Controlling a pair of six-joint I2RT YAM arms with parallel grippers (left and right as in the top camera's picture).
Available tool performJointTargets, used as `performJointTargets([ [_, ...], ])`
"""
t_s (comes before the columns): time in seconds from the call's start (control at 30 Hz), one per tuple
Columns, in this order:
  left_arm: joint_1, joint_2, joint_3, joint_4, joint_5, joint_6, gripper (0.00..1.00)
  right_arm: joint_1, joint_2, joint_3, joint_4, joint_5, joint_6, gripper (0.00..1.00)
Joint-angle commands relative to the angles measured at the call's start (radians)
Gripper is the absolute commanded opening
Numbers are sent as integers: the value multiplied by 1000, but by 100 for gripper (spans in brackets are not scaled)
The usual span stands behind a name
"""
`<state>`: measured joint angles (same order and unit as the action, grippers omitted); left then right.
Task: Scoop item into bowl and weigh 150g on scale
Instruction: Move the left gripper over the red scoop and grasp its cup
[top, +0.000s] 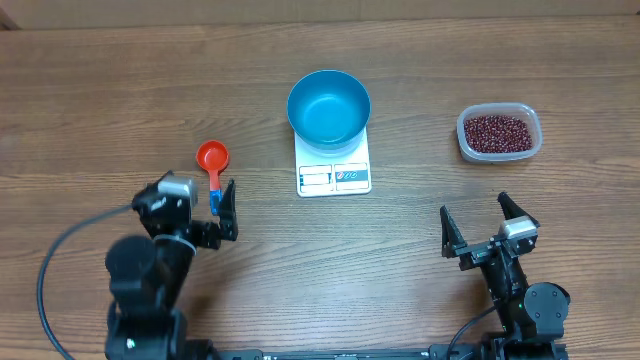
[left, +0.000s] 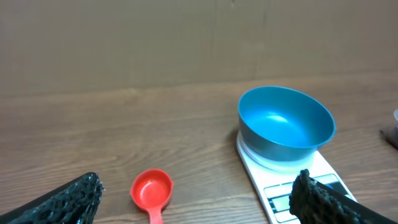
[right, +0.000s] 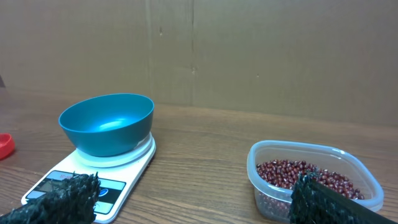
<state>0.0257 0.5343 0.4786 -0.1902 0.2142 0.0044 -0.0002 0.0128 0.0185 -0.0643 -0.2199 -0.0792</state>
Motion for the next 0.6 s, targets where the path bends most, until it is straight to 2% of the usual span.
performJointTargets([
  [0.0, -2, 118, 124, -42, 69, 19, 100, -6, -9, -11, 3, 10, -1, 100],
  [0.27, 0, 388, 422, -269, 133, 19, 100, -6, -9, -11, 3, 10, -1, 100],
  [0.57, 1, 732, 859, -665, 229, 56, 100, -6, -9, -11, 3, 10, -1, 100],
])
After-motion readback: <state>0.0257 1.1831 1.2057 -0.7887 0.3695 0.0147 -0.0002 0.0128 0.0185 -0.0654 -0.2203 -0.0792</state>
